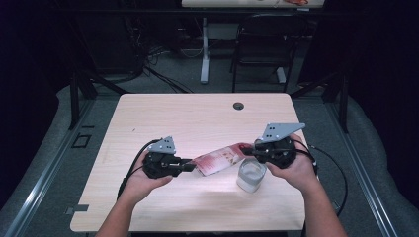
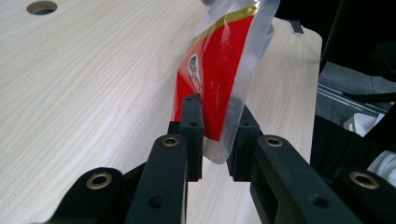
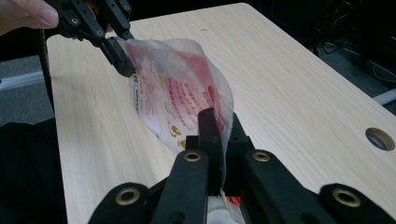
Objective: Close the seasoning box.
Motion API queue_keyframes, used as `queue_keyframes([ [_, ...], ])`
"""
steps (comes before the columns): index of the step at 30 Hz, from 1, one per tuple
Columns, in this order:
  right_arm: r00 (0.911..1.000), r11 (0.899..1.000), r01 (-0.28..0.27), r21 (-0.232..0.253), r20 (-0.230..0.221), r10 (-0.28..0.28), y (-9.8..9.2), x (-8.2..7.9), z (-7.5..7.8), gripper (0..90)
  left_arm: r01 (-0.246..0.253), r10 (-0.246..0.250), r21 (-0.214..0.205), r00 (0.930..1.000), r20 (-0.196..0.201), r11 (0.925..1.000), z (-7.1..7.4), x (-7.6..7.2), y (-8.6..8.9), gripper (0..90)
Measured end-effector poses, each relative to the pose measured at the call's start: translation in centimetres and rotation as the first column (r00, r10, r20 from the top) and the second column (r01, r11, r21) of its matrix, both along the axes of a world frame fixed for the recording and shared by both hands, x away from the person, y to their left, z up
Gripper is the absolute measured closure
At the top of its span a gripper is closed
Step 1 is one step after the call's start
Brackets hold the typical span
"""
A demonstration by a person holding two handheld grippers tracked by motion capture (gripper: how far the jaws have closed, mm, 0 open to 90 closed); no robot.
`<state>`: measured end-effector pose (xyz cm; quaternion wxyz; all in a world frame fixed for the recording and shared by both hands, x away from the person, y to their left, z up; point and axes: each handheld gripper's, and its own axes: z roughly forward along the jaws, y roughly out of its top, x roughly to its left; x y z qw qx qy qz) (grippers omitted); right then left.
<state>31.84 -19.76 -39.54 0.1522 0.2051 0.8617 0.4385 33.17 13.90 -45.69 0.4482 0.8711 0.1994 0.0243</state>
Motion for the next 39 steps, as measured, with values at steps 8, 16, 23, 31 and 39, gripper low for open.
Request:
queue_keyframes([
  [8,0.9994,0.996,-0.023,-0.087,0.023,0.025,3.1,0.1,0.7,89.9,-0.034,0.034,0.008,0.9993,-0.011,0.9994,-2.0,-0.3,1.2,79.7],
  [16,0.9989,0.988,-0.037,-0.149,0.024,0.041,5.3,0.3,0.7,89.9,-0.06,0.061,0.019,0.9977,-0.03,0.998,-4.4,-0.2,1.7,79.7],
  [23,0.998,0.976,-0.048,-0.21,0.029,0.055,7.0,0.4,0.5,89.9,-0.073,0.075,0.04,0.9963,-0.042,0.9965,-5.8,0.0,1.5,79.5],
  [31,0.9967,0.958,-0.061,-0.28,0.034,0.073,8.1,0.4,-0.2,89.8,-0.086,0.09,0.066,0.9935,-0.069,0.9941,-7.5,0.1,0.9,79.2],
  [39,0.9941,0.934,-0.07,-0.351,0.053,0.095,10.0,0.2,-1.0,89.6,-0.099,0.109,0.098,0.9886,-0.103,0.9902,-9.4,0.6,0.4,79.1],
])
